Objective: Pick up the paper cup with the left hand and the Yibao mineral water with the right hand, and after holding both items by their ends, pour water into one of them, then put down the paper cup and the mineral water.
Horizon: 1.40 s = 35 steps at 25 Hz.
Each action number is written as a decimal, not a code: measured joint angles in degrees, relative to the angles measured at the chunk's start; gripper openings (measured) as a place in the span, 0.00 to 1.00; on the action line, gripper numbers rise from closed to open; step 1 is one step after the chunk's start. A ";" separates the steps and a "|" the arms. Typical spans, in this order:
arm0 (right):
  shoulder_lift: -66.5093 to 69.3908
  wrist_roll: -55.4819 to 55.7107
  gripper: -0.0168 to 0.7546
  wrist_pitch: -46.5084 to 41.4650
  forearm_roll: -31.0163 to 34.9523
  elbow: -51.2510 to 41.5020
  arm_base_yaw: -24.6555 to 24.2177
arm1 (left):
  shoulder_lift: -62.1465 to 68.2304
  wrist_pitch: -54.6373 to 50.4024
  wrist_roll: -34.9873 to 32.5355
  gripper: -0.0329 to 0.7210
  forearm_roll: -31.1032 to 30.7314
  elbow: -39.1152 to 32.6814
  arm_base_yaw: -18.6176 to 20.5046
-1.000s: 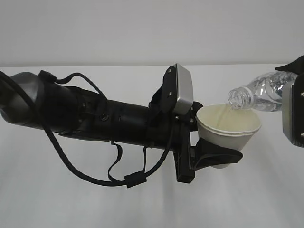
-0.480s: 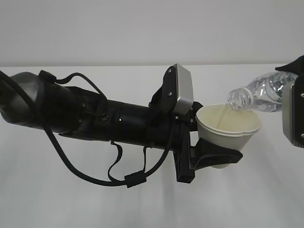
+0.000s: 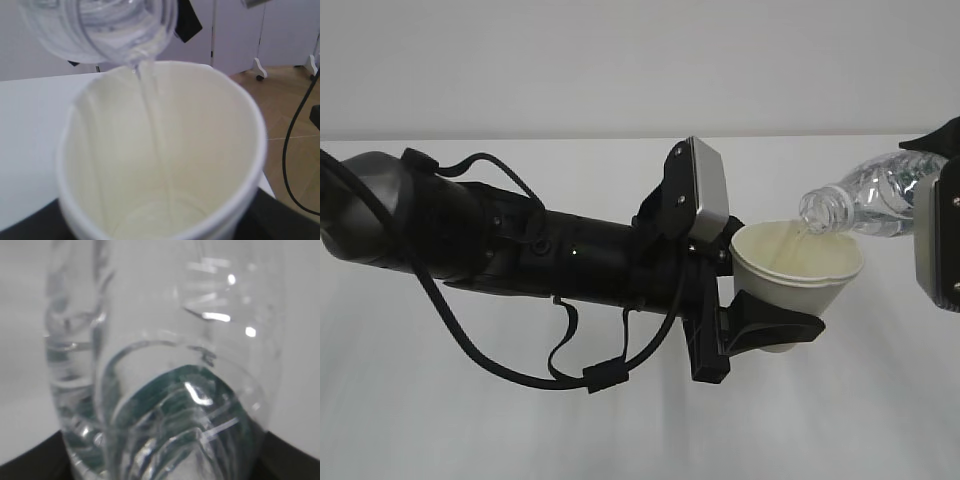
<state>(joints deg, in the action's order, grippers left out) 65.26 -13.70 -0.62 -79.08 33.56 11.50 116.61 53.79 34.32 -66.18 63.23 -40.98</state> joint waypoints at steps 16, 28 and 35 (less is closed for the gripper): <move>0.00 0.00 0.63 0.12 -0.47 0.00 0.00 | 0.00 0.35 0.22 0.62 0.21 0.00 0.00; 0.00 0.00 0.63 0.12 -0.59 0.00 0.00 | 0.00 0.44 0.30 0.62 0.21 0.00 0.00; 0.00 0.00 0.63 0.12 -0.72 0.00 0.00 | 0.00 0.44 0.30 0.62 0.21 0.00 0.00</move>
<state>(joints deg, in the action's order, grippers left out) 65.26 -13.70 -0.49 -79.80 33.56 11.50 116.61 54.23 34.62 -65.96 63.23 -40.98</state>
